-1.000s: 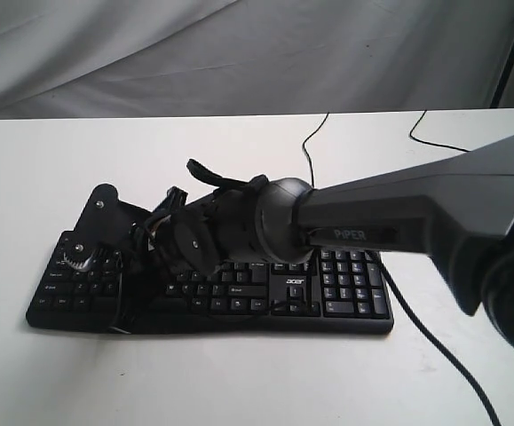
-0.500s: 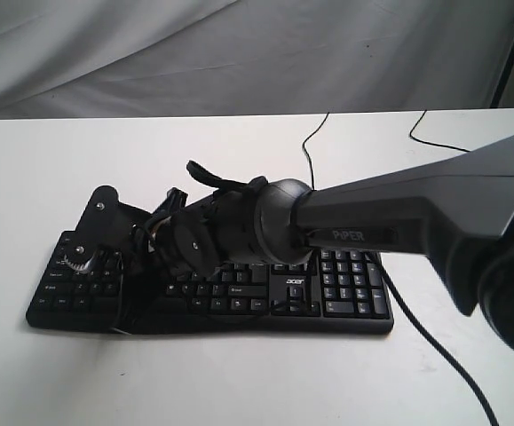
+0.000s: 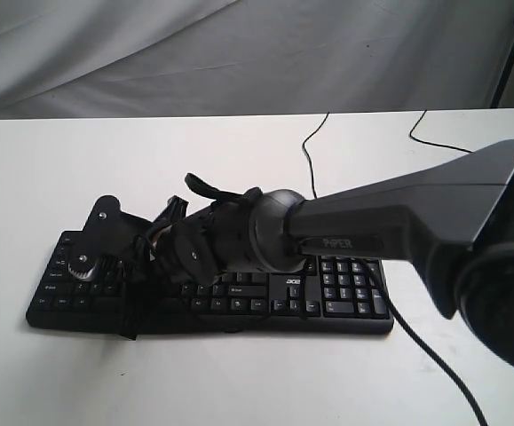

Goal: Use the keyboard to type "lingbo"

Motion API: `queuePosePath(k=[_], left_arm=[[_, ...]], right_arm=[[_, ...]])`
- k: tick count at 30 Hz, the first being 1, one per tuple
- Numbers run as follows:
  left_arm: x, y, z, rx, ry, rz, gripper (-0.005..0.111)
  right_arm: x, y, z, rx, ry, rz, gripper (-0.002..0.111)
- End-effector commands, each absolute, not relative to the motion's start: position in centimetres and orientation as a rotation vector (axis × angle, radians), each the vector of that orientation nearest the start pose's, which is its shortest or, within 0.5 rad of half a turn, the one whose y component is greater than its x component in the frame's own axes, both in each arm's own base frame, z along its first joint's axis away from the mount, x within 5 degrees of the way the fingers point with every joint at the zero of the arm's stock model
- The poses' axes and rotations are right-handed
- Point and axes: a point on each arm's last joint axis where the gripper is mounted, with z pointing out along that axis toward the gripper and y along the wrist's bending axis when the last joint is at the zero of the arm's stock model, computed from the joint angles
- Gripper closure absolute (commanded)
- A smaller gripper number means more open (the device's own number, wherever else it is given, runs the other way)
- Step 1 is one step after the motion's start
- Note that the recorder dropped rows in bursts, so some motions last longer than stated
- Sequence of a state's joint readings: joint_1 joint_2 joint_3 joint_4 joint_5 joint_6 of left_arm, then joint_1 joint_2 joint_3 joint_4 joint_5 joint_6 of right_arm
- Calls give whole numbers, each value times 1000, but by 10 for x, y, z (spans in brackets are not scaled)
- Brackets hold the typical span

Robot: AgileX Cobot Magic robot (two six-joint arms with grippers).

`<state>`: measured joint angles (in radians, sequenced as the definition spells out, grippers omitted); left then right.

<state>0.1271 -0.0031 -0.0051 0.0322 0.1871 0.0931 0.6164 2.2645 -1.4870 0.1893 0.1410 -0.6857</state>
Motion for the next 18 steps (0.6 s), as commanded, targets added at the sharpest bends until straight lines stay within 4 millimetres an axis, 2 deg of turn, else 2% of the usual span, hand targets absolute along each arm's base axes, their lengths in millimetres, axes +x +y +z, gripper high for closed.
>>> queuePosePath(k=[1, 8, 18], left_arm=[[56, 7, 197, -6, 1670, 190, 106], [56, 7, 197, -6, 1670, 190, 106], [56, 7, 197, -6, 1670, 190, 106]], right_arm=[[390, 280, 118, -1277, 2007, 87, 108], [388, 279, 138, -1263, 1989, 93, 108], [381, 266, 135, -1259, 2017, 83, 108]])
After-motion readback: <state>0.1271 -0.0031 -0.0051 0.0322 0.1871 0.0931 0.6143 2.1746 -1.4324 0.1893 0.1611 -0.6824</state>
